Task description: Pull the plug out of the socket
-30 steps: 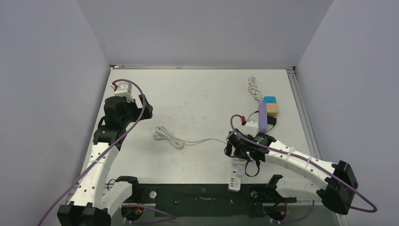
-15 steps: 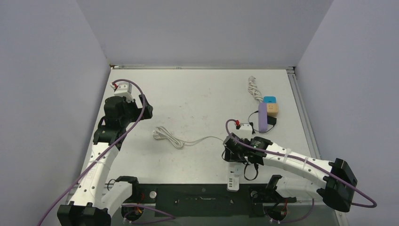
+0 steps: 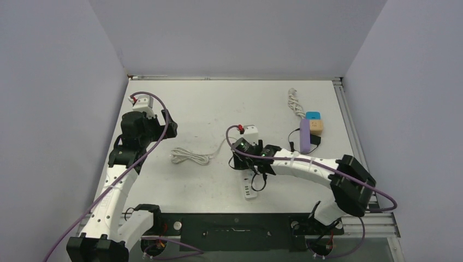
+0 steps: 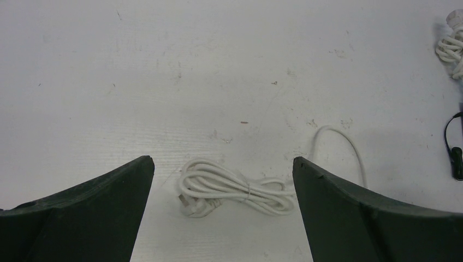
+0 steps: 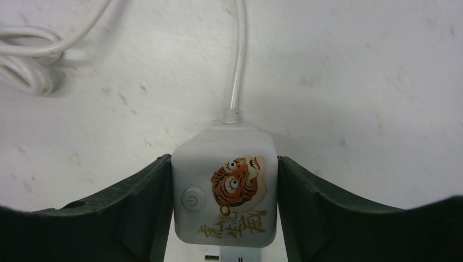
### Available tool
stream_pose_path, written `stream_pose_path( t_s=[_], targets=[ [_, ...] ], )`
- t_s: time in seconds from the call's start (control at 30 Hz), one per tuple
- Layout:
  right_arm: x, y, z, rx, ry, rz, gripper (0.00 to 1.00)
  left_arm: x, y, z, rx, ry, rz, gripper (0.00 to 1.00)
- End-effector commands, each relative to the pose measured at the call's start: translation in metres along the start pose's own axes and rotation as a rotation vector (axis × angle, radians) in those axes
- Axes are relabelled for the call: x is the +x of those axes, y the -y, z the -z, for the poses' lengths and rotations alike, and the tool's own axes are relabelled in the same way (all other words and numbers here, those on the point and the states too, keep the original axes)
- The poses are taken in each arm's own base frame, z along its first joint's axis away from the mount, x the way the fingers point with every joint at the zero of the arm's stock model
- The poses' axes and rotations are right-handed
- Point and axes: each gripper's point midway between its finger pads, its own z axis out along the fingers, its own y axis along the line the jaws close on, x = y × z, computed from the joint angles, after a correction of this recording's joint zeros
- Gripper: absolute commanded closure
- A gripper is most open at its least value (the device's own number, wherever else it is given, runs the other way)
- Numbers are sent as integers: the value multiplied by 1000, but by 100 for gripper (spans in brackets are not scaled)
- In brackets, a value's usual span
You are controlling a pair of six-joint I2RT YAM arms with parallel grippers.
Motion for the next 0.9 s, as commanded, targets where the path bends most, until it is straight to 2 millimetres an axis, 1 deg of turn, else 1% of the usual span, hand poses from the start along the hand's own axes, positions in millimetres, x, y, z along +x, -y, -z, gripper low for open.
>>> stream_pose_path(
  t_s=[0.0,0.13,0.17,0.23,0.27,0.3,0.33,0.37,0.43,0.5,0.57,0.63,0.7,0.77,0.87],
  targets=[
    [-39,-65,-44,-149,95,92,68,-8,4,-1,15,28,-3,4],
    [-61,-102,-79,-189,113,143,67,-7,5,-1,17,25,-4,4],
    [-70,-114,-84,-211,123,151,66,-8,5,-1,18,27,-4,4],
    [-73,-129,-99,-232,109,180,62,-7,5,-2,19,24,-4,4],
    [-76,-135,-103,-241,109,193,60,-6,6,-2,21,22,-4,4],
    [-78,-139,-108,-243,105,206,56,-6,6,-2,21,21,-4,4],
    [-77,-141,-114,-239,97,225,48,-6,6,-2,22,21,-4,4],
    [-80,-143,-115,-239,100,235,42,-6,7,-3,23,19,-4,4],
    [-87,-145,-111,-241,113,247,28,-4,7,-4,24,14,-3,4],
    [-97,-145,-104,-255,130,252,12,-3,8,-5,28,10,-2,4],
    [-110,-146,-93,-273,159,263,2,-3,9,-6,30,12,1,4],
    [-122,-145,-80,-283,194,283,0,-6,11,-7,39,20,5,4],
    [-133,-141,-67,-296,230,288,5,-10,13,-9,45,32,11,4],
    [-143,-137,-55,-330,267,283,7,-16,15,-11,45,49,27,4],
    [-151,-130,-39,-384,326,294,9,-24,21,-16,64,64,64,4]
  ],
)
